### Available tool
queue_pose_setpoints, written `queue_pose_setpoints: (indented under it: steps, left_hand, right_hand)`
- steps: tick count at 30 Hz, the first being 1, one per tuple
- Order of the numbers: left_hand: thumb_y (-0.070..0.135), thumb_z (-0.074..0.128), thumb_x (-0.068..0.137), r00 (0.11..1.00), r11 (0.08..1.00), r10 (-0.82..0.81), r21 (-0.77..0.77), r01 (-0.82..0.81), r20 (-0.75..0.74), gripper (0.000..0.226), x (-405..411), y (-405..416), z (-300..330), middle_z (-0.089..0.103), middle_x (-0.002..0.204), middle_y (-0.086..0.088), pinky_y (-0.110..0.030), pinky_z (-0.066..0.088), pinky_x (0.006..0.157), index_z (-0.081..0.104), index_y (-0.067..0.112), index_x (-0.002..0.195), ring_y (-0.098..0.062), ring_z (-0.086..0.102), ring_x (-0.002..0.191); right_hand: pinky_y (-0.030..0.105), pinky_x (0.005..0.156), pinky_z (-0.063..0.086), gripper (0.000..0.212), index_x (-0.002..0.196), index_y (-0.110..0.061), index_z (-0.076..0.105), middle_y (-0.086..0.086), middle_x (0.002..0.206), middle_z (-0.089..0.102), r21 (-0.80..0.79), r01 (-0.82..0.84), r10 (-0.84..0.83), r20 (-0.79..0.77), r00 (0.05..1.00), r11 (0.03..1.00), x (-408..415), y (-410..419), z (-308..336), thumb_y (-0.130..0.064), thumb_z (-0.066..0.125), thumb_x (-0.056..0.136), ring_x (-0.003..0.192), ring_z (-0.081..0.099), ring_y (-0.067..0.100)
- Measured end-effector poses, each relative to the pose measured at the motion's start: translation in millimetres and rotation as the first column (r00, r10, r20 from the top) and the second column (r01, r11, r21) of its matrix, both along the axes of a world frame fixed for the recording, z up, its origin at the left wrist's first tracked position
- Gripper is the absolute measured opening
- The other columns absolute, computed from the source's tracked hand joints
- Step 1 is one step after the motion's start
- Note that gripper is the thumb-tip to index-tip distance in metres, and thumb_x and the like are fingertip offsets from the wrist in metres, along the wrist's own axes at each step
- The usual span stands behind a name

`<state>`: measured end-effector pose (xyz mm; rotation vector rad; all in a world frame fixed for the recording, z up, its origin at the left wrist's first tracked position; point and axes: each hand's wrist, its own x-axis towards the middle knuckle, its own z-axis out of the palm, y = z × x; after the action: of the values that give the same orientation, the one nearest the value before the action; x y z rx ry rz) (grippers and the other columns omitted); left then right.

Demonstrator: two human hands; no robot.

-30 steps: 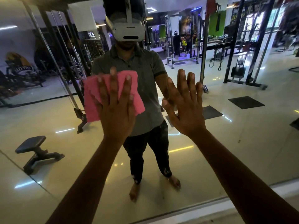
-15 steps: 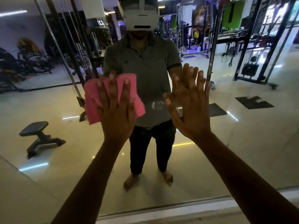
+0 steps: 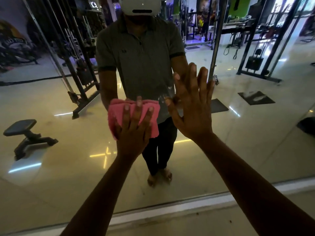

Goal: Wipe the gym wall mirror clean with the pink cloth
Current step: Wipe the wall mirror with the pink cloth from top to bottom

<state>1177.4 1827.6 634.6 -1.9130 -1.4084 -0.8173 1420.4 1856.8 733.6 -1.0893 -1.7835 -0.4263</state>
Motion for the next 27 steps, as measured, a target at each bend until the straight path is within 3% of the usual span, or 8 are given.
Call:
queue_pose_setpoints:
  steps: [5, 7, 11, 14, 16, 19, 22, 27]
  left_hand:
    - [0.046, 0.050, 0.115, 0.997, 1.000, -0.025, -0.002, 0.025, -0.071, 0.063, -21, -12, -39, 0.026, 0.175, -0.024, -0.079, 0.018, 0.125, 0.028, 0.021, 0.168, -0.048, 0.014, 0.164]
    - [0.049, 0.049, 0.115, 0.997, 0.998, 0.063, -0.015, -0.063, 0.044, 0.066, -16, -5, -20, 0.024, 0.175, -0.025, -0.081, 0.020, 0.122, 0.024, 0.020, 0.169, -0.053, 0.019, 0.162]
    - [0.053, 0.037, 0.117, 0.962, 0.991, 0.069, 0.095, -0.097, 0.262, 0.064, 21, 8, 35, 0.013, 0.179, -0.019, -0.078, 0.002, 0.126, 0.020, 0.025, 0.173, -0.048, 0.000, 0.164]
    - [0.058, 0.030, 0.116, 0.999, 0.997, -0.020, 0.070, 0.018, 0.037, 0.069, 30, -3, 23, 0.006, 0.181, -0.009, -0.082, 0.014, 0.122, 0.005, 0.031, 0.174, -0.040, 0.000, 0.165]
    - [0.055, 0.033, 0.116, 0.999, 1.000, 0.008, 0.024, -0.007, -0.042, 0.067, 18, -8, 10, 0.008, 0.181, -0.012, -0.082, 0.012, 0.124, 0.013, 0.028, 0.174, -0.042, 0.004, 0.166]
    - [0.043, 0.041, 0.118, 0.976, 0.984, 0.112, 0.118, -0.136, 0.189, 0.063, 24, -1, 41, 0.016, 0.177, -0.026, -0.077, 0.009, 0.128, 0.024, 0.015, 0.172, -0.053, 0.014, 0.163]
    - [0.044, 0.035, 0.118, 0.923, 0.961, 0.138, 0.178, -0.213, 0.359, 0.062, 61, 11, 81, 0.014, 0.177, -0.026, -0.075, 0.007, 0.129, 0.017, 0.020, 0.172, -0.054, 0.012, 0.163]
    - [0.050, 0.033, 0.118, 0.995, 0.997, 0.076, 0.025, -0.075, -0.064, 0.063, 64, -2, 18, 0.009, 0.181, -0.017, -0.083, 0.015, 0.122, 0.017, 0.023, 0.173, -0.046, 0.003, 0.166]
  right_hand:
    - [0.069, 0.134, 0.004, 0.077, 0.172, -0.015, 0.031, 0.027, 0.180, 0.014, -0.001, 0.016, -0.016, 0.031, 0.999, 1.000, 4, 2, -3, -0.050, 0.061, 0.110, 0.167, 0.005, 0.050]
    - [0.069, 0.134, 0.004, 0.078, 0.172, -0.015, 0.029, 0.028, 0.179, 0.014, -0.003, 0.019, -0.018, 0.043, 0.999, 1.000, 4, 2, -3, -0.052, 0.060, 0.110, 0.167, 0.005, 0.051]
    - [0.069, 0.133, 0.003, 0.078, 0.171, -0.015, 0.030, 0.029, 0.178, 0.016, 0.014, 0.012, -0.012, 0.027, 1.000, 1.000, 2, 0, -1, -0.052, 0.060, 0.110, 0.166, 0.008, 0.052]
    - [0.070, 0.133, 0.005, 0.077, 0.172, -0.016, 0.031, 0.027, 0.180, 0.014, 0.002, -0.032, 0.032, 0.029, 0.999, 0.999, 7, -1, 0, -0.053, 0.059, 0.110, 0.167, 0.006, 0.050]
    - [0.071, 0.132, 0.007, 0.075, 0.171, -0.016, 0.034, 0.025, 0.180, 0.014, -0.002, -0.069, 0.069, 0.030, 0.997, 0.998, 12, 0, -1, -0.051, 0.060, 0.110, 0.167, 0.005, 0.050]
    - [0.073, 0.130, 0.011, 0.071, 0.171, -0.016, 0.036, 0.025, 0.180, 0.017, 0.029, -0.127, 0.126, 0.042, 0.991, 0.991, 20, 3, -1, -0.045, 0.061, 0.111, 0.168, 0.006, 0.049]
    - [0.072, 0.131, 0.011, 0.070, 0.170, -0.014, 0.036, 0.025, 0.180, 0.017, 0.038, -0.133, 0.133, 0.005, 0.991, 0.990, 34, 4, -3, -0.042, 0.061, 0.111, 0.168, 0.005, 0.047]
    - [0.074, 0.130, 0.008, 0.074, 0.171, -0.016, 0.034, 0.024, 0.181, 0.013, 0.037, -0.043, 0.045, -0.058, 0.997, 0.998, 77, 16, -3, -0.049, 0.060, 0.111, 0.167, 0.006, 0.050]
